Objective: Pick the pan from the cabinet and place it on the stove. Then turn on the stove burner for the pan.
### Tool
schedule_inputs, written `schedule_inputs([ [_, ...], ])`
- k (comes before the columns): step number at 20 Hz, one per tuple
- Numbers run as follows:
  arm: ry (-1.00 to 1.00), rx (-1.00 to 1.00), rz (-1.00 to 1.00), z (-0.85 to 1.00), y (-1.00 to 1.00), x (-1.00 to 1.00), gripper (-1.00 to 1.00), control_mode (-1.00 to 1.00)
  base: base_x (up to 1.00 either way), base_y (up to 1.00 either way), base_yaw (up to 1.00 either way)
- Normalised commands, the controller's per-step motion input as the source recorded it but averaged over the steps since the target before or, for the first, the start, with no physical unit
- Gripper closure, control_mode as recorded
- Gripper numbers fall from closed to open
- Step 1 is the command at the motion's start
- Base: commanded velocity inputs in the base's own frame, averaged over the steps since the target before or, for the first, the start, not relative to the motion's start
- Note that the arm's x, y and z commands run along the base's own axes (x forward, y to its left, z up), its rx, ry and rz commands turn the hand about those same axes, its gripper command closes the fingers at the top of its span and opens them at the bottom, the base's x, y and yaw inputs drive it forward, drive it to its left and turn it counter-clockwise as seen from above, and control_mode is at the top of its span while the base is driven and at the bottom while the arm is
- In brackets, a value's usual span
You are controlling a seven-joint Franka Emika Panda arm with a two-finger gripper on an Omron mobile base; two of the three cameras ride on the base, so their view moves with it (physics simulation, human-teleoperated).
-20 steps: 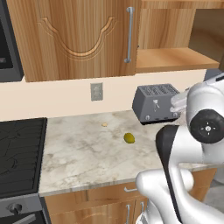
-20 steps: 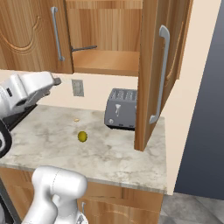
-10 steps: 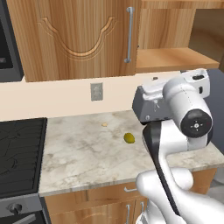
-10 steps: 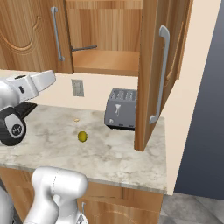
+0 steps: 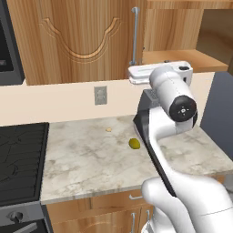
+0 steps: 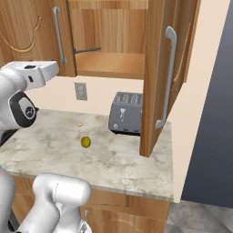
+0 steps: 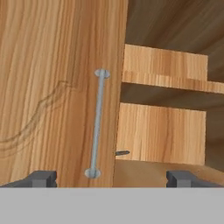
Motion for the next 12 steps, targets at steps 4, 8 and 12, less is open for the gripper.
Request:
schedule_inputs([
  [4,0.00,0.11,0.03,0.16,0.24,0.58,-1.00,-1.00,0.00,0.00,0.00],
  [8,0.00,0.05,0.03,0.01,0.18,0.53,-1.00,-1.00,0.00,0.00,0.00],
  [12,0.00,0.01,0.05,0.00,0.20,0.55,-1.00,-1.00,0.00,0.00,0.00],
])
